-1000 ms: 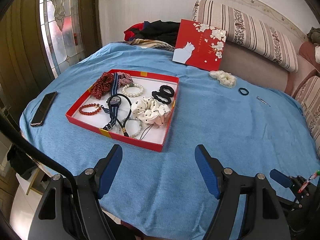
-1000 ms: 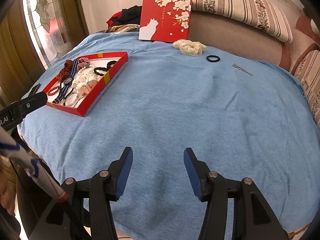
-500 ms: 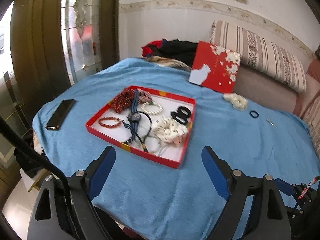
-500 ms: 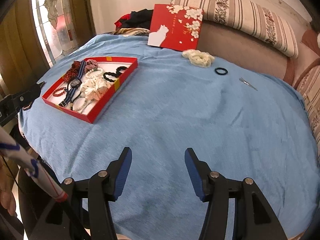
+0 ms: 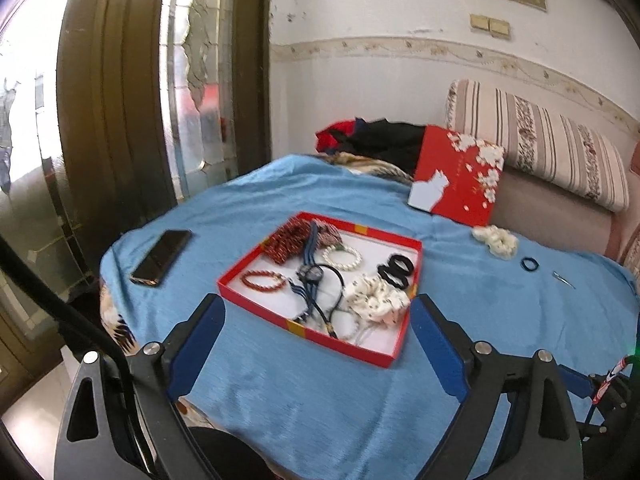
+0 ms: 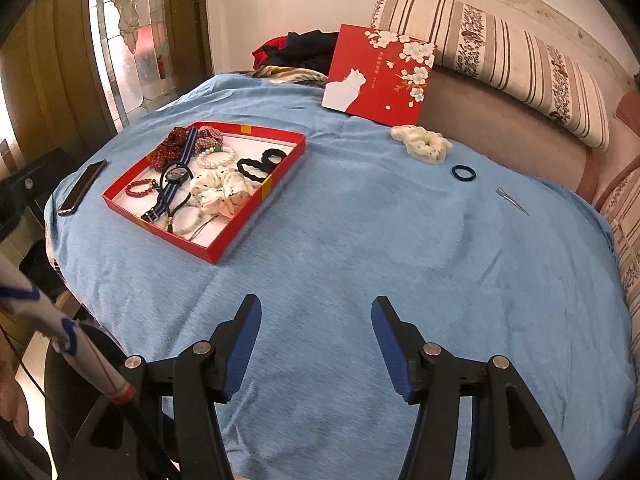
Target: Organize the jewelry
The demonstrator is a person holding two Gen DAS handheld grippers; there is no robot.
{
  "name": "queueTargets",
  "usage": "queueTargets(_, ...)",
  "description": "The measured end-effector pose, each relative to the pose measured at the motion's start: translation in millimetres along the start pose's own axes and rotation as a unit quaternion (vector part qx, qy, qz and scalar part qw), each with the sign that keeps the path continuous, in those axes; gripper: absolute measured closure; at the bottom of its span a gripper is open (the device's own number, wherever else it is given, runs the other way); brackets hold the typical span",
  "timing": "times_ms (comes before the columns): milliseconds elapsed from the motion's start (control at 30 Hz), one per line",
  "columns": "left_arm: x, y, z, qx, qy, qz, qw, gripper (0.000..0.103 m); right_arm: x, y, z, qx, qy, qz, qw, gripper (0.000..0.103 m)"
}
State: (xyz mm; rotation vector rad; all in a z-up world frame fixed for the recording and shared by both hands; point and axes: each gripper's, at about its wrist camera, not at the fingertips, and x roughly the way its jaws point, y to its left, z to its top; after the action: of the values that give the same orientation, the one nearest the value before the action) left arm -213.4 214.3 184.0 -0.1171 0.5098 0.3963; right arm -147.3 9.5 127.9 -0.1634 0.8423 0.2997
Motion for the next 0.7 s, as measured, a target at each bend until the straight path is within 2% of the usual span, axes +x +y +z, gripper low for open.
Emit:
queueTargets(100, -7.3, 4.2, 4.3, 0.001, -0.015, 0.02, 0.9997, 0.005, -0.5, 2.1, 0.2, 0.0, -0.001, 0.001, 1.0, 0.041)
queueTargets(267, -14.8, 12.1, 9.3, -0.01, -0.029, 0.013, 0.9994, 0.002, -0.6, 2.8, 0.3, 0.0, 0.0, 0.001, 1.0, 0.041)
queueTargets(367, -17.4, 13.8, 9.0, -0.006, -0.038, 0.022, 0.999, 0.001, -0.8, 4.3, 1.9, -0.001, 0.001, 0.002, 1.0, 0.041)
queueTargets(533, -8.6, 8.4, 2.2, 0.017, -0.017, 0.026, 0.9994, 0.001, -1.0, 10.3, 7.2, -0.005, 0.0, 0.005, 1.0, 0.04)
queueTargets(700, 3.1, 5.8, -5.9, 0.028, 0.022, 0.011, 0.9993, 0.001, 1.6, 18.6, 12.3, -0.015, 0.001, 0.005, 1.0, 0.039)
